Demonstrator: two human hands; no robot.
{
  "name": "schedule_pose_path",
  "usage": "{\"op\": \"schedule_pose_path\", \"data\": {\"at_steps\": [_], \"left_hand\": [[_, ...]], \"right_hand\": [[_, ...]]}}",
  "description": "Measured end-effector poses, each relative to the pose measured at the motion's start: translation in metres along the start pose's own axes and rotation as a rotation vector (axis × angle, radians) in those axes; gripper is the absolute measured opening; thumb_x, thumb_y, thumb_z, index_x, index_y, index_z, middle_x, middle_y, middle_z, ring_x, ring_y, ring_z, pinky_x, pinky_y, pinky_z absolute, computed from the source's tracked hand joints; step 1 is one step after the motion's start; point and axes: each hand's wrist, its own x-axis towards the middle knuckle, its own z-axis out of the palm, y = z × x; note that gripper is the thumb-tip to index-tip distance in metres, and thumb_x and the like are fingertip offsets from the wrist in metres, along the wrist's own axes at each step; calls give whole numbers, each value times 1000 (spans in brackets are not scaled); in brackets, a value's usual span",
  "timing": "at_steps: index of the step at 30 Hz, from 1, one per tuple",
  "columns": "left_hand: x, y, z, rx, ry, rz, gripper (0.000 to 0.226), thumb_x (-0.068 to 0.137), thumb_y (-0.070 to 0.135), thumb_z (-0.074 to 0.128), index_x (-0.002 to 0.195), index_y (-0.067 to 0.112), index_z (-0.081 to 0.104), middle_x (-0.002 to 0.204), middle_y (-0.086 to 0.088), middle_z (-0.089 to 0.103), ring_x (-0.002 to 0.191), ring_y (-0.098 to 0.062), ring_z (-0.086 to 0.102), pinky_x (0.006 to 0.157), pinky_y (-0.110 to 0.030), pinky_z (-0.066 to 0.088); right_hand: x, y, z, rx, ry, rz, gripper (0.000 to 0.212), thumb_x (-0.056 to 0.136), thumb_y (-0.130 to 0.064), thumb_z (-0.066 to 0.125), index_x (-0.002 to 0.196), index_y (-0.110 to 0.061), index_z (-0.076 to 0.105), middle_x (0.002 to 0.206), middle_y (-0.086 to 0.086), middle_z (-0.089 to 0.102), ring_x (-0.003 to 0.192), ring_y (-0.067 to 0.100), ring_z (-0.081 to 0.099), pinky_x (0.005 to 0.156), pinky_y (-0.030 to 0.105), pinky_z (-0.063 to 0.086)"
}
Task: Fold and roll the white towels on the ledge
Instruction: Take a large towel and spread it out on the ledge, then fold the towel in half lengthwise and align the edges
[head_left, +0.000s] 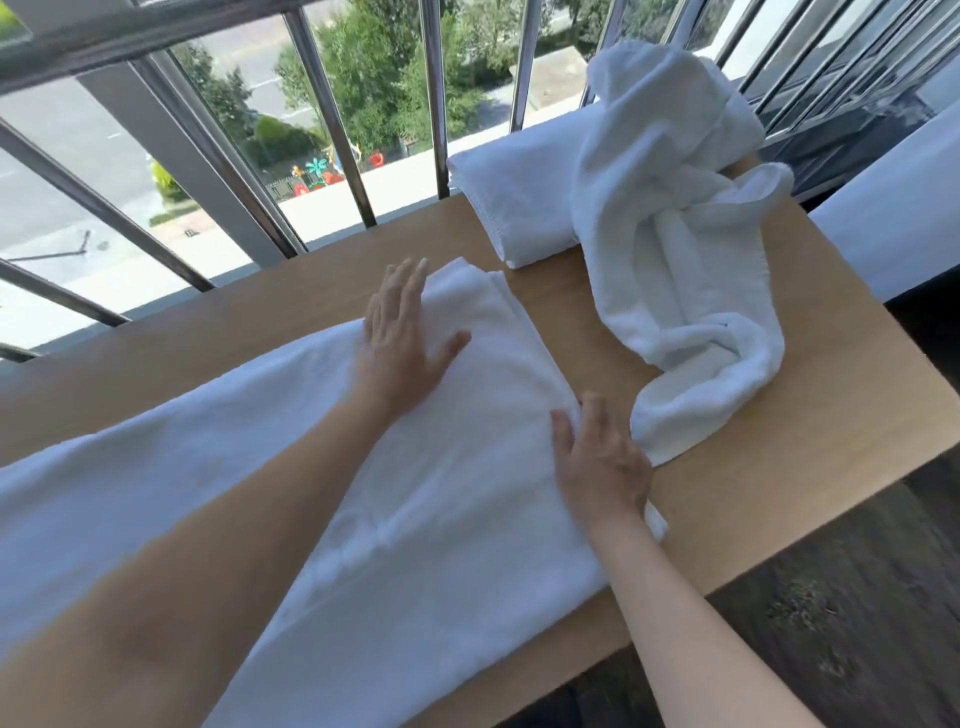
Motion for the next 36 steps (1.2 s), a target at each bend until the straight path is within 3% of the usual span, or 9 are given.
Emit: {"op": "schedule_pose_path", "data": {"at_steps": [6, 13, 16, 19, 21, 26, 29, 33, 36], "left_hand": [[-118, 6, 21, 387, -61, -309, 77, 95, 70, 17, 160, 33, 4, 169, -5, -3, 154, -33, -13, 121, -57, -6], [-98, 17, 23, 373, -180, -69, 74, 99, 61, 21, 162, 23, 8, 169, 2, 4, 155, -26, -6, 124, -53, -2], [-118, 17, 10, 114, -137, 70, 59, 102, 36, 30, 156, 11, 30, 164, -4, 25, 153, -25, 18, 122, -53, 20], [-166, -1, -1, 210, 70, -255, 57, 100, 36, 33, 153, 15, 40, 163, -8, 29, 152, -28, 24, 124, -50, 16], [-203, -12, -9, 322, 61, -440, 63, 99, 47, 30, 158, 24, 28, 167, -4, 19, 155, -27, 11, 125, -49, 7], [-206, -19, -9, 415, -75, -339, 72, 96, 52, 29, 161, 22, 17, 168, -7, 13, 155, -33, 6, 123, -57, 3], [-199, -20, -10, 429, -87, -318, 73, 96, 52, 28, 161, 20, 17, 168, -6, 11, 155, -32, 8, 123, -56, -2], [-210, -25, -18, 334, -124, -202, 69, 100, 49, 25, 160, 16, 18, 168, 0, 7, 156, -25, 5, 124, -49, -5], [-230, -38, -27, 349, -112, -186, 69, 102, 50, 25, 160, 15, 18, 168, -3, 7, 156, -24, 0, 125, -45, -2]], "right_hand": [[-5, 10, 2, 35, 37, -15, 27, 103, -29, 45, 108, -5, 56, 82, 13, 61, 64, 36, 61, 51, 32, 33], [4, -29, -5, 71, 136, -210, 40, 82, -1, 59, 122, -7, 56, 124, 16, 55, 108, 37, 55, 89, 49, 42], [13, -63, 1, 122, 22, -521, 43, 92, -12, 49, 134, -6, 54, 143, 16, 49, 132, 35, 46, 109, 49, 36], [8, -57, 15, -24, -193, -689, 57, 101, -37, 37, 154, -16, 34, 163, 9, 24, 151, 33, 18, 121, 51, 16], [6, -37, 21, -112, -249, -638, 64, 101, -49, 26, 159, -22, 17, 167, 3, 5, 154, 28, 0, 123, 50, 6], [0, -26, 20, -206, -234, -408, 67, 99, -55, 6, 159, -28, -7, 166, -5, -15, 152, 19, -16, 123, 48, -3], [-16, -46, 22, -137, -220, -355, 68, 100, -56, 11, 159, -27, -7, 167, -2, -10, 153, 23, -13, 122, 52, -6], [-56, -52, 27, -158, -288, -642, 66, 100, -57, 25, 159, -36, 1, 168, -2, -6, 153, 25, -10, 121, 57, -3], [-50, -36, 24, -195, -269, -421, 68, 99, -61, 19, 158, -36, -2, 167, -4, -13, 152, 23, -17, 121, 53, -11]]}}
